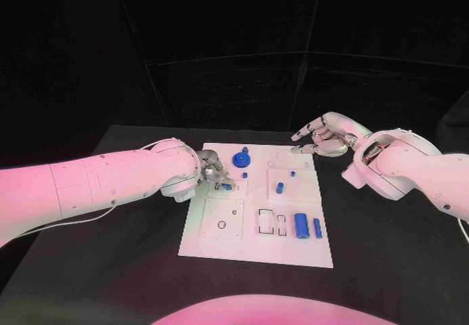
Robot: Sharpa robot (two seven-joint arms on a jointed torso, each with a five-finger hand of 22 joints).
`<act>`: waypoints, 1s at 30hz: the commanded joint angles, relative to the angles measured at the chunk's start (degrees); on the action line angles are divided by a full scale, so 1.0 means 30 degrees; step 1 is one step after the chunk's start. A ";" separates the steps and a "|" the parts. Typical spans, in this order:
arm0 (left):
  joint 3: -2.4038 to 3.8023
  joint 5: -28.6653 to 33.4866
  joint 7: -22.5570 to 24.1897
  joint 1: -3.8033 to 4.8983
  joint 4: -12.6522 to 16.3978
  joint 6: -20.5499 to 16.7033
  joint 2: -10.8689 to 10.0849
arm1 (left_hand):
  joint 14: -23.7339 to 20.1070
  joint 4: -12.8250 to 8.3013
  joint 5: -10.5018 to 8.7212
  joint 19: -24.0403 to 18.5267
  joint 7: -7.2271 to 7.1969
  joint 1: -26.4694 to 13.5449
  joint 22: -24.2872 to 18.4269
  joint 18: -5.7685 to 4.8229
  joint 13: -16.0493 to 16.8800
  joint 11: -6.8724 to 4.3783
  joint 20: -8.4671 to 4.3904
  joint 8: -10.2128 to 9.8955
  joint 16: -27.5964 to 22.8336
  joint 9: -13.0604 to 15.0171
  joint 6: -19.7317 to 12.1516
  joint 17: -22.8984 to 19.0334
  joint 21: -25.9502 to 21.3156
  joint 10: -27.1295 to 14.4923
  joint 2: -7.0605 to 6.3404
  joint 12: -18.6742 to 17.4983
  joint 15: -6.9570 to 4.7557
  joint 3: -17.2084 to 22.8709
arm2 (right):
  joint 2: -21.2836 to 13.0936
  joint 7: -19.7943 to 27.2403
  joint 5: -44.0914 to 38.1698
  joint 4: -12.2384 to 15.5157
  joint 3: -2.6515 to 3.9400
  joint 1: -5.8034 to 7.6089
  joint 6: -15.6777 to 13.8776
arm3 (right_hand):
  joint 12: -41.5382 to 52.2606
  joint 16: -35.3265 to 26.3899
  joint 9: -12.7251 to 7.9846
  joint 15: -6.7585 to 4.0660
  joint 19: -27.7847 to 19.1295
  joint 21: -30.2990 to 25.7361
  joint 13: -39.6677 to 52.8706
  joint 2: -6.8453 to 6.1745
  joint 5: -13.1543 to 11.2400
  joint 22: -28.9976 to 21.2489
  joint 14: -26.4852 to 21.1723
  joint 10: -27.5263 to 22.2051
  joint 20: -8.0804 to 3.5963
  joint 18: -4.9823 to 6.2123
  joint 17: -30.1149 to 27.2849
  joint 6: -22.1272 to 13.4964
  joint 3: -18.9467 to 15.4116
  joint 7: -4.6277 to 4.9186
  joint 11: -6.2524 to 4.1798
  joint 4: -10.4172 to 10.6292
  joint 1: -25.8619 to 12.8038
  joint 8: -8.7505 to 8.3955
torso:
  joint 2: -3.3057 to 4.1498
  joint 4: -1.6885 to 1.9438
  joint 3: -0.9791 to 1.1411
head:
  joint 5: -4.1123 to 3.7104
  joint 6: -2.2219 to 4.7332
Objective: Assemble the parts on the task board
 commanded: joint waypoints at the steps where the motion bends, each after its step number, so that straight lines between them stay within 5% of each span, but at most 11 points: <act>1: 0.0010 -0.0552 0.0263 -0.0040 -0.0073 -0.0415 0.0061 | 0.2051 -0.2738 -0.0005 0.0269 -0.0090 -0.0051 0.0028 -0.0167 -0.0007 0.0009 -0.0024 0.0100 0.0059 0.0004 -0.0093 0.5030 -0.0003 0.0121 0.0138 0.0009 -0.0081 0.2856 | 0.0006 0.0065 -0.0056 0.0025 0.0011 0.0040 0.0113 | 0.0024 -0.0129 0.0002 -0.0086 0.0196 -0.0104 0.0274 0.0140 0.0108 0.0749 0.1362 0.0053 -0.0093 -0.0163 0.1776 0.0153 -0.0111 0.0039 -0.0024 -0.0030 0.0082 0.0076 | 0.0016 -0.0013 0.0000 | -0.0034 -0.0007; 30: 0.0011 -0.0710 -0.0116 -0.0115 -0.0275 0.0634 0.0274 | 0.2051 -0.2836 -0.0016 0.0271 -0.0088 -0.0136 0.0035 -0.0167 -0.0025 0.0008 -0.0029 0.0141 0.0059 0.0041 -0.0098 0.5030 -0.0005 0.0132 0.0039 0.0003 -0.0084 0.3020 | 0.0094 0.0090 -0.0056 -0.0058 0.0010 0.0037 0.0268 | 0.0035 -0.0129 -0.0001 -0.0087 0.0190 -0.0111 0.0282 0.0142 0.0113 0.0737 0.1363 0.0061 -0.0095 -0.0161 0.1783 0.0152 -0.0147 0.0038 -0.0024 -0.0004 0.0052 0.0086 | 0.0005 -0.0011 0.0016 | -0.0150 -0.0132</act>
